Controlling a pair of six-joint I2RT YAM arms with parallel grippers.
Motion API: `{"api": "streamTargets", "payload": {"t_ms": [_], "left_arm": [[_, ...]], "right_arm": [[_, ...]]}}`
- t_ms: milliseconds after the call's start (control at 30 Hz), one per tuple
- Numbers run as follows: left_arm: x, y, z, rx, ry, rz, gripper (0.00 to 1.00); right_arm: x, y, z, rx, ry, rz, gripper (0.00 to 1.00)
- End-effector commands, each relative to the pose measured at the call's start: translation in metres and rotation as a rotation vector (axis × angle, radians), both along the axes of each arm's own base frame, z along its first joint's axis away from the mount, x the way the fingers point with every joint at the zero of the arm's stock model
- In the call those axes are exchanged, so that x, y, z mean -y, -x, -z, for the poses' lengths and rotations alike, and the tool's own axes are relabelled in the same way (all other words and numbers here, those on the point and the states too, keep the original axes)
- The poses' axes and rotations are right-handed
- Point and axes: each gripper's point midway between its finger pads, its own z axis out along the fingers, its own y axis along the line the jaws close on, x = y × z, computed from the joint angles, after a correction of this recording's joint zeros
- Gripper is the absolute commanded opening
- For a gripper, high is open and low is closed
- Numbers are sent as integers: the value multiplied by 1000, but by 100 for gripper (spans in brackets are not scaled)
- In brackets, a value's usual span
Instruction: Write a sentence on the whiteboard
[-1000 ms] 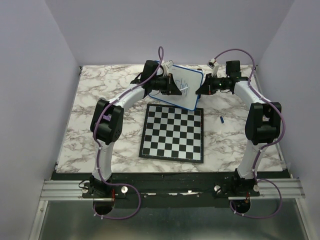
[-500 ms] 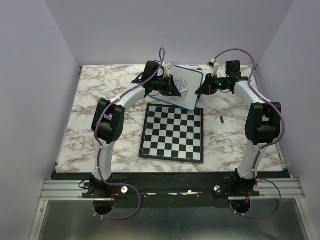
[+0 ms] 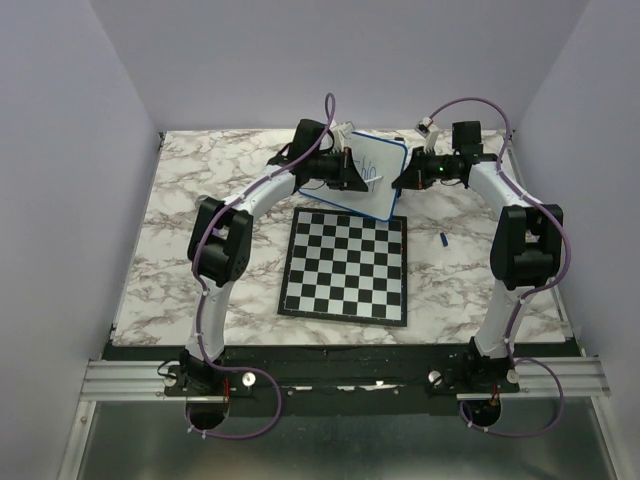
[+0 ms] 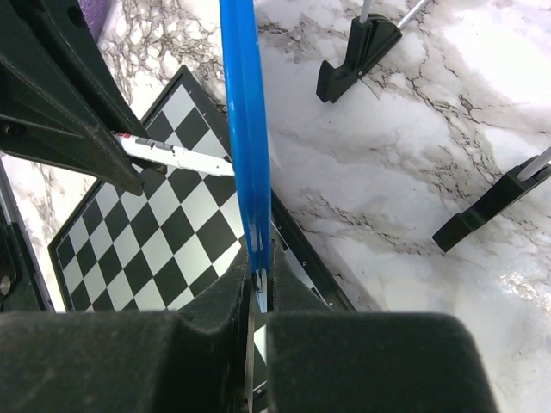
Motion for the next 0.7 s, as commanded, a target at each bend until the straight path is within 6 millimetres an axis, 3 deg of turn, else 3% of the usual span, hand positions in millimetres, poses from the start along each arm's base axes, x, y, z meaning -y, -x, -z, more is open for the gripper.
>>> {"api": "streamTargets", "payload": {"t_ms": [0, 167, 667], "left_arm": [[8, -6, -2, 14, 2, -6, 0], [6, -17, -9, 27, 6, -50, 0], [-15, -21, 13, -7, -20, -105, 0]], "right_arm": [[-8, 2, -15, 28, -28, -42, 0], [-8, 2, -17, 34, -27, -41, 0], [-8, 2, -16, 29, -27, -41, 0]]}}
